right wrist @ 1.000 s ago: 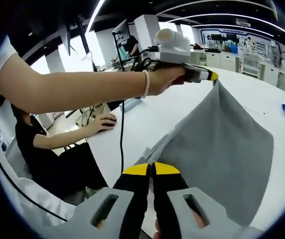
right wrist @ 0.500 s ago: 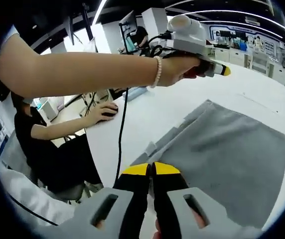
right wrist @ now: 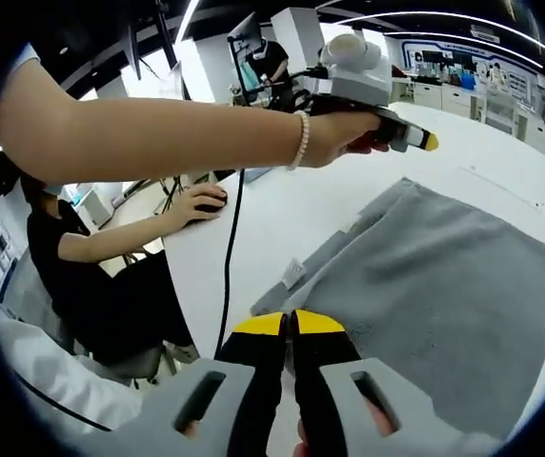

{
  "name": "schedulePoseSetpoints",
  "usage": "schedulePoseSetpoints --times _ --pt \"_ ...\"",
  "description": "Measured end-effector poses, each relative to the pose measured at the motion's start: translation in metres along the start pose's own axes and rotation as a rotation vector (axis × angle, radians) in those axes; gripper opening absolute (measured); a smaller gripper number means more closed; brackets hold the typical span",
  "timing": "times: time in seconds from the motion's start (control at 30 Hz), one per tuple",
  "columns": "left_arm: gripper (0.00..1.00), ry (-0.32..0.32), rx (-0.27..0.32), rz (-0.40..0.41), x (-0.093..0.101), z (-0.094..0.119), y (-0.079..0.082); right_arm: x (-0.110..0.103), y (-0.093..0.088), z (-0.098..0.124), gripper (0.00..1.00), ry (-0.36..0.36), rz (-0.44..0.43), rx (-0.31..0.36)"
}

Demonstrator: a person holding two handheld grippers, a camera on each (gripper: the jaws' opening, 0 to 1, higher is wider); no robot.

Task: Fold the towel on the table until its edges align and the towel forms a compact rectangular stack.

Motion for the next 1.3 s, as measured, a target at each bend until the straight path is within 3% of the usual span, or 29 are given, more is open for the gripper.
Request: schedulePoseSetpoints --times 0.37,0.83,1.03,1.3 --pt "0.15 -0.002 -0.079 0.045 -0.006 -0.013 -0.034 0.001 -0.007 -0.005 0.0 0.005 0.004 -0.038" --pt "0.17 0.008 -0.159 0.087 -0.011 -0.029 -0.059 0.002 -0.011 -0.009 0.0 0.017 0.008 -0.064" --pt "0.07 0.016 -0.149 0.049 -0.009 -0.027 -0.056 0.002 -0.011 -0.01 0.0 0.021 0.008 -0.068" --pt "0.04 -0.008 -0.096 0.051 -0.003 -0.018 -0.041 0.001 -0.008 -0.006 0.0 0.021 0.01 -0.051"
Point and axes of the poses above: the point that each gripper's makers call its tool centre point, and the gripper's own axes: z roughly backward along the fingers, x roughly to its right, y roughly out of its top, the point moved 7 cm from there along z, roughly backward along the fingers, and after that the axes turned 11 degrees about -x, right-handed, at the moved point
